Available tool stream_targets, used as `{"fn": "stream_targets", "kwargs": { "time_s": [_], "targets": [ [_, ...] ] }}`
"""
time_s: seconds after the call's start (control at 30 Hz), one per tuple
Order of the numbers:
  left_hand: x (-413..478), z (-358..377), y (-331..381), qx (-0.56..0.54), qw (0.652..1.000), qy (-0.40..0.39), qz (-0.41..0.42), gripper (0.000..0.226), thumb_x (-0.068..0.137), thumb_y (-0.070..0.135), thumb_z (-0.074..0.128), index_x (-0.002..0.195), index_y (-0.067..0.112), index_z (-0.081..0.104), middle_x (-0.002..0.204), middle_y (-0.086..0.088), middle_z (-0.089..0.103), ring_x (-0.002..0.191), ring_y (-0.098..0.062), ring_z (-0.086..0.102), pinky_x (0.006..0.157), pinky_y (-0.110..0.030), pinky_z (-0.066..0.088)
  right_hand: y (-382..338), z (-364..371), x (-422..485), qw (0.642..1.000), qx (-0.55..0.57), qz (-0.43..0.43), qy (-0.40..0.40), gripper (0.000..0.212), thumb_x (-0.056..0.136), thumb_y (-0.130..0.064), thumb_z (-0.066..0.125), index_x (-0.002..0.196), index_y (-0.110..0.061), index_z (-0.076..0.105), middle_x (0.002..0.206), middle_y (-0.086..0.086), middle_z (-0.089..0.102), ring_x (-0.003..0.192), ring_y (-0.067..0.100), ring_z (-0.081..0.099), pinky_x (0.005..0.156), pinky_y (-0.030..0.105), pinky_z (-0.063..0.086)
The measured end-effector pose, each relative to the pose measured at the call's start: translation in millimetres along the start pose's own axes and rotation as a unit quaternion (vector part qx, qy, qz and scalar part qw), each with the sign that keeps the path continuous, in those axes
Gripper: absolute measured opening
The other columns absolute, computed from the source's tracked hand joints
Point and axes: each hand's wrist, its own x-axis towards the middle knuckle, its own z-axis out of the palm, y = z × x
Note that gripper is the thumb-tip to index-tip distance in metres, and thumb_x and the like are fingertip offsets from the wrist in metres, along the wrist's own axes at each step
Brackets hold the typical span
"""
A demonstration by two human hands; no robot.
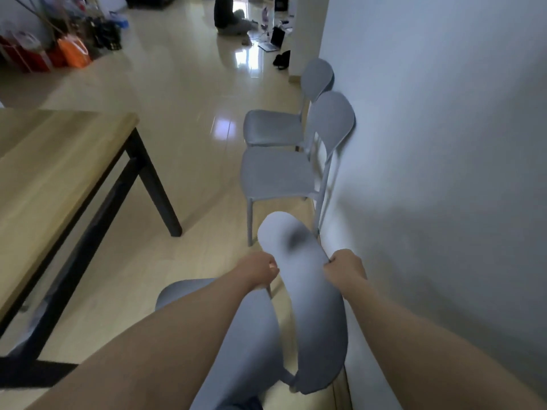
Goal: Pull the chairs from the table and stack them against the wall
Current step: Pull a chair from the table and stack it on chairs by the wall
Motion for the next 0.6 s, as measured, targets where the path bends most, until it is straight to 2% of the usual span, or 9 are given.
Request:
{"fn": "stream_targets", "kwargs": {
  "time_s": [0.1,0.2,0.27,0.37,0.43,0.53,0.6],
  "targets": [
    [53.4,-35.8,-4.1,0.002,1.000,0.017,0.011,0.038,0.101,0.020,0.035,0.134,0.013,0.051,0.144,-0.008,0.049,0.132,-0.027,0.045,0.103,-0.031,0.039,-35.5,-6.2,39.8,1.000,-0.001,-0.001,0.004,0.037,0.090,-0.007,0.045,0.057,-0.012,0.031,0.063,0.003,0.035,0.074,0.029,0.043,0.059,0.026,0.034],
    [97.1,-63.6,-6.5,0.014,0.998,0.047,0.029,0.042,0.101,0.014,0.033,0.142,0.021,0.040,0.150,-0.004,0.041,0.134,-0.026,0.043,0.102,-0.031,0.039,-62.3,-10.2,69.6,1.000,0.003,0.000,0.010,0.035,0.092,-0.009,0.044,0.059,-0.010,0.035,0.078,0.011,0.049,0.079,0.028,0.043,0.067,0.028,0.035],
    [120.8,-76.9,-3.7,0.056,0.994,0.062,0.064,0.051,0.098,0.005,0.034,0.146,0.024,0.031,0.156,-0.002,0.029,0.135,-0.029,0.040,0.103,-0.035,0.039,-74.2,-13.0,84.9,1.000,-0.005,-0.005,0.009,0.036,0.092,-0.010,0.045,0.058,-0.011,0.034,0.089,0.017,0.052,0.081,0.028,0.045,0.069,0.027,0.033],
    [154.3,-92.7,9.3,0.136,0.981,0.077,0.112,0.063,0.094,-0.002,0.039,0.149,0.025,0.023,0.162,-0.005,0.009,0.144,-0.032,0.022,0.111,-0.041,0.034,-86.1,-19.5,110.2,1.000,-0.003,-0.011,0.007,0.043,0.091,-0.011,0.046,0.054,-0.018,0.027,0.073,0.011,0.047,0.083,0.029,0.047,0.064,0.025,0.032],
    [172.9,-99.0,19.5,0.204,0.967,0.080,0.128,0.069,0.092,-0.005,0.040,0.150,0.024,0.018,0.163,-0.004,0.003,0.149,-0.031,0.006,0.119,-0.043,0.021,-91.4,-24.1,124.9,1.000,0.004,-0.012,0.005,0.043,0.092,-0.012,0.046,0.054,-0.019,0.026,0.072,0.008,0.043,0.081,0.025,0.043,0.063,0.026,0.032],
    [201.4,-107.0,27.9,0.305,0.939,0.077,0.138,0.068,0.093,-0.003,0.040,0.151,0.022,0.015,0.162,-0.003,0.007,0.151,-0.029,-0.001,0.122,-0.046,0.010,-98.2,-32.9,143.7,0.999,0.027,-0.040,0.010,0.042,0.093,-0.016,0.047,0.055,-0.022,0.030,0.079,0.010,0.053,0.080,0.023,0.044,0.069,0.027,0.034],
    [221.6,-114.2,34.3,0.313,0.938,0.076,0.126,0.054,0.094,0.000,0.039,0.144,0.020,0.031,0.156,-0.006,0.026,0.149,-0.030,0.010,0.120,-0.048,0.013,-99.3,-39.1,155.4,0.997,0.042,-0.057,-0.006,0.036,0.093,-0.017,0.049,0.059,-0.021,0.038,0.087,0.010,0.056,0.081,0.022,0.047,0.070,0.027,0.036]
  ]
}}
